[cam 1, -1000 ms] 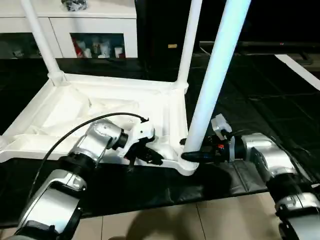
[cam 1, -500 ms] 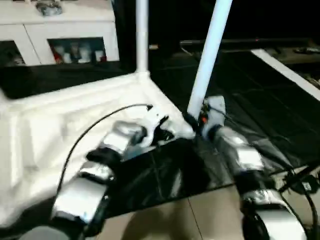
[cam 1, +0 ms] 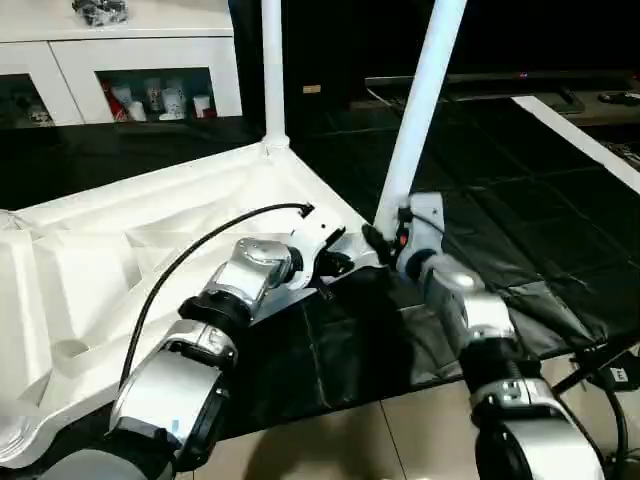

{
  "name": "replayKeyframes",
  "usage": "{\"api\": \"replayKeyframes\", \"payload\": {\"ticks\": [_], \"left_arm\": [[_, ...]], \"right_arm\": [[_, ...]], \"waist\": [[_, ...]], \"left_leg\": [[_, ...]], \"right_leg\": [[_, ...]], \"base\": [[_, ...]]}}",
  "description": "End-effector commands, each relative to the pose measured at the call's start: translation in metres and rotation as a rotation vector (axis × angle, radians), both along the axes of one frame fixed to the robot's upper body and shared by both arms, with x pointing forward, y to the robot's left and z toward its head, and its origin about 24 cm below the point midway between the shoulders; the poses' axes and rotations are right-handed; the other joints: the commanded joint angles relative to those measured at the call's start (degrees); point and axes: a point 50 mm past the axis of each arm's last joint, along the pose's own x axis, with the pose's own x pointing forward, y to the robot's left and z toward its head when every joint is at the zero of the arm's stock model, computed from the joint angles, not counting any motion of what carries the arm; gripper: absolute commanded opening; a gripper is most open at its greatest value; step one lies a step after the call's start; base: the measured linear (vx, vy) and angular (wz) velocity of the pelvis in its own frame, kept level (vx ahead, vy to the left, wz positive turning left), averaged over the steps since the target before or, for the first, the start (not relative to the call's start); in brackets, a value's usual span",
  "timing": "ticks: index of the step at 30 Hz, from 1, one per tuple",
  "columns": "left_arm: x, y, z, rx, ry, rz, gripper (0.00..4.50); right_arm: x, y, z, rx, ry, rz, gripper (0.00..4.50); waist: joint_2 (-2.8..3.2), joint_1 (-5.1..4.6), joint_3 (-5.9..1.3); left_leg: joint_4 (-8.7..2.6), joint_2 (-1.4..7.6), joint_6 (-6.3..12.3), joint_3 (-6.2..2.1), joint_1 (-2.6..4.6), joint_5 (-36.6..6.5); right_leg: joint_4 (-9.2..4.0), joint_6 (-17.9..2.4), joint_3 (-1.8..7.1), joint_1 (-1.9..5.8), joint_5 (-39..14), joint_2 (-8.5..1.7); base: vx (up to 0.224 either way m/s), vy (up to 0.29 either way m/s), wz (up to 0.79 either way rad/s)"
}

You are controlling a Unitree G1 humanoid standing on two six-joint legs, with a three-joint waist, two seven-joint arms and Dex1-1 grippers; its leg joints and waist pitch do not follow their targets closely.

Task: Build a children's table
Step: Rotate leg to tighten

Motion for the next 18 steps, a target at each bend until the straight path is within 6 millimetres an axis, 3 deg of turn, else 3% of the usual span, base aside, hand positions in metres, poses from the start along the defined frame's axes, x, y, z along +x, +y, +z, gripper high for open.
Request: {"api": "replayKeyframes", "payload": {"ticks": [1, 4, 5, 9, 12, 15, 16, 17, 18], "left_arm": [[-0.003, -0.011, 0.009, -0.018, -0.031, -0.135, 0.0], [-0.002, 0.0, 0.009, 0.005, -0.039, -0.163, 0.0], [-0.002, 0.006, 0.009, 0.017, -0.041, -0.175, 0.0], [-0.001, 0.018, 0.011, 0.053, -0.078, -0.203, 0.0], [0.001, 0.022, 0.015, 0.039, -0.104, -0.19, 0.0], [0.003, 0.026, 0.023, -0.012, -0.118, -0.172, 0.0], [0.003, 0.027, 0.024, -0.018, -0.118, -0.179, 0.0], [0.003, 0.028, 0.025, -0.017, -0.117, -0.183, 0.27], [0.001, 0.033, 0.028, 0.009, -0.119, -0.218, 0.27]], "right_arm": [[-0.015, 0.016, -0.005, 0.02, 0.008, 0.176, 3.58], [-0.026, 0.002, 0.001, 0.079, -0.034, 0.24, 3.78], [-0.033, -0.007, 0.003, 0.104, -0.055, 0.268, 3.97], [-0.046, -0.028, 0.008, 0.132, -0.094, 0.317, 4.31], [-0.052, -0.035, 0.007, 0.146, -0.078, 0.31, 4.47], [-0.059, -0.034, 0.008, 0.169, -0.049, 0.368, 4.47], [-0.061, -0.034, 0.009, 0.168, -0.044, 0.39, 4.47], [-0.062, -0.034, 0.009, 0.171, -0.044, 0.401, 4.5], [-0.068, -0.032, 0.014, 0.183, -0.059, 0.457, 4.5]], "waist": [[0.01, 0.62, -3.44], [0.7, 0.95, -3.45], [0.44, 1.27, -3.41], [0.26, 1.67, -3.23], [0.49, 1.92, -3.32], [0.02, 2.11, -3.35], [0.12, 2.27, -3.41], [0.16, 2.31, -3.41], [-0.33, 2.32, -3.49]], "left_leg": [[-3.16, 0.83, 3.88, 0.23, 0.0, -8.03], [-3.2, 1.02, 4.63, 0.15, 0.08, -8.05], [-3.18, 1.11, 4.98, 0.22, 0.29, -9.13], [-3.27, 1.16, 4.59, 0.13, 0.0, -10.24], [-3.31, 1.17, 3.59, 0.02, 0.08, -10.15], [-3.22, 1.16, 3.8, 0.08, 0.02, -9.02], [-3.14, 1.18, 4.12, 0.07, -0.05, -8.31], [-3.15, 1.19, 4.2, 0.04, -0.13, -8.08], [-3.09, 1.17, 4.39, 0.03, -0.22, -7.24]], "right_leg": [[-3.94, -11.8, 2.45, 3.56, -8.28, -3.34], [-3.55, -12.93, 2.51, 3.59, -5.37, -3.38], [-3.79, -12.91, 2.52, 3.62, -5.58, -3.35], [-3.96, -12.59, 2.46, 3.66, -8.56, -3.55], [-3.84, -12.25, 2.49, 3.57, -9.62, -3.51], [-3.65, -12.7, 2.49, 3.69, -7.85, -3.48], [-3.47, -12.82, 2.51, 3.72, -6.68, -3.56], [-3.43, -12.93, 2.49, 3.77, -6.24, -3.6], [-3.19, -13.09, 2.44, 3.88, -5.37, -3.63]], "base": [[0.0, 0.0, 0.0], [0.0, 0.0, 0.0], [0.0, 0.0, 0.0], [0.0, 0.0, 0.0], [0.0, 0.0, 0.0], [0.0, 0.0, 0.0], [0.0, 0.0, 0.0], [0.0, 0.0, 0.0], [0.0, 0.0, 0.0]]}}
